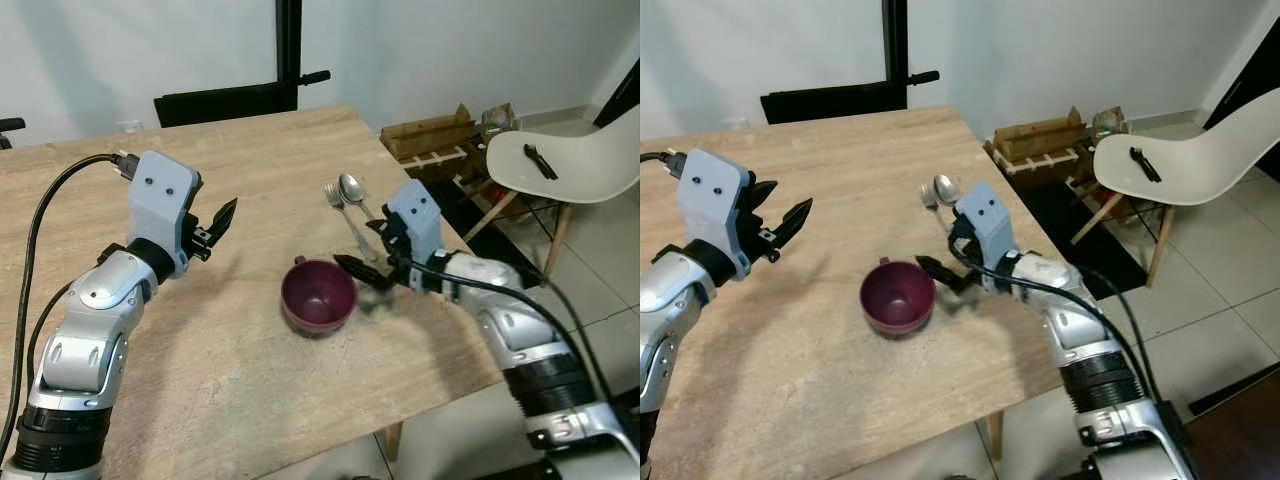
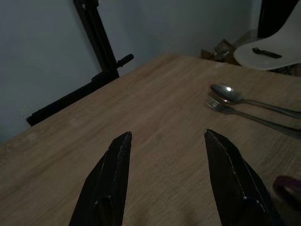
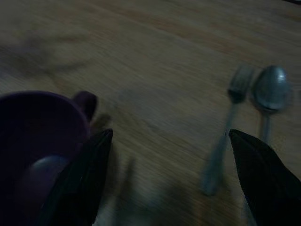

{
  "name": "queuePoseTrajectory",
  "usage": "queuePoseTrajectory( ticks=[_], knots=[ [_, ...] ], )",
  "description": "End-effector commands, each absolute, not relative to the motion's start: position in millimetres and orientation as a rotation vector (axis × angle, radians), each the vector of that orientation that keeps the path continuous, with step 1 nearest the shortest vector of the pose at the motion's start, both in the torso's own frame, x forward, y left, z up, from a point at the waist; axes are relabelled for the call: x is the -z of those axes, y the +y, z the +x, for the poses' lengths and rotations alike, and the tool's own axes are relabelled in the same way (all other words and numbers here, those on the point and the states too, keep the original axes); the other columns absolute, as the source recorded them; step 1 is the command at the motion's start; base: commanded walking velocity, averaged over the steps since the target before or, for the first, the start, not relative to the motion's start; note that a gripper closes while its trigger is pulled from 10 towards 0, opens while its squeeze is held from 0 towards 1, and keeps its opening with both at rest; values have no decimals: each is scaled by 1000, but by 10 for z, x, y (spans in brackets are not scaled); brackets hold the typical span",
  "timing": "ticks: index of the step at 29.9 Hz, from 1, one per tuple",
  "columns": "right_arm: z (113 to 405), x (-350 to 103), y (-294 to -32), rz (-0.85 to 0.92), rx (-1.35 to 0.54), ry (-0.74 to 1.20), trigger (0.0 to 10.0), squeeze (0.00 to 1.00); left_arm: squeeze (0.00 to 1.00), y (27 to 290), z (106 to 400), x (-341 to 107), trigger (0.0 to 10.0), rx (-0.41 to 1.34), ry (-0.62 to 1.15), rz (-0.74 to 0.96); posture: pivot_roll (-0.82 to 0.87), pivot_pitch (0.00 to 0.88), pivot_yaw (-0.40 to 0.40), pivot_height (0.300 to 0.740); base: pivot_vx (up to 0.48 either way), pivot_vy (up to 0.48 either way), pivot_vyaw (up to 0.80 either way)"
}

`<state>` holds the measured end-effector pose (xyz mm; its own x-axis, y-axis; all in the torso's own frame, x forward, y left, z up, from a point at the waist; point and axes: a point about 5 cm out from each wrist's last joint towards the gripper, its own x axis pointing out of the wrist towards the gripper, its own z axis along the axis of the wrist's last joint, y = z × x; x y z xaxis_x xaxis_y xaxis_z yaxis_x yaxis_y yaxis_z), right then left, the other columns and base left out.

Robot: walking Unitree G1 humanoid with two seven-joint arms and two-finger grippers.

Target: Setting the table

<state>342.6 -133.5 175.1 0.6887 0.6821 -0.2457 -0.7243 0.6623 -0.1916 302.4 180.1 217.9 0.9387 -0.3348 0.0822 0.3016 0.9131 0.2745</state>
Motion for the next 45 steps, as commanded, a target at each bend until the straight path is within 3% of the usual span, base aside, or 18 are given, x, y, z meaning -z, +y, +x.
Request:
queuePoseTrajectory(
  ticks=[1,8,19,28,29,31,32,34,35,45],
  knots=[
    [3435,-1723,-1334,-285,-821,199,10000,0,0,1792,3019,-2146,10000,334,-123,258,-52,0,13,740,0,0,0],
    [3427,-1722,-1303,-180,-909,253,10000,0,0,1782,3010,-2149,10000,332,-125,256,-50,8,-1,740,0,0,0],
    [3413,-1614,-1249,-289,-999,322,10000,0,0,1787,2989,-2150,10000,327,-124,255,-45,20,-13,740,0,0,0],
    [3431,-1402,-1235,-238,-995,426,10000,0,0,1787,2970,-2150,10000,318,-125,251,-32,27,-25,740,0,0,0],
    [3416,-1337,-1186,-162,-1010,456,7608,0,0,1795,2962,-2148,10000,313,-124,251,-32,27,-25,740,0,0,0],
    [3411,-1327,-1166,-132,-1016,461,7608,0,0,1797,2961,-2148,10000,312,-123,251,-32,27,-25,740,0,0,0],
    [3407,-1332,-1151,-107,-1023,459,2549,0,0,1796,2959,-2149,10000,311,-124,251,-24,30,-29,740,0,0,0],
    [3408,-1349,-1135,-80,-1033,451,2549,0,0,1795,2958,-2151,10000,310,-124,251,-23,29,-29,740,0,0,0],
    [3409,-1369,-1125,-60,-1042,443,0,0,0,1796,2957,-2152,10000,309,-124,251,-23,29,-29,740,0,0,0],
    [3439,-1568,-1075,131,-1075,350,0,0,0,1777,2969,-2145,10000,307,-124,248,-35,27,-27,740,0,0,0]
  ],
)
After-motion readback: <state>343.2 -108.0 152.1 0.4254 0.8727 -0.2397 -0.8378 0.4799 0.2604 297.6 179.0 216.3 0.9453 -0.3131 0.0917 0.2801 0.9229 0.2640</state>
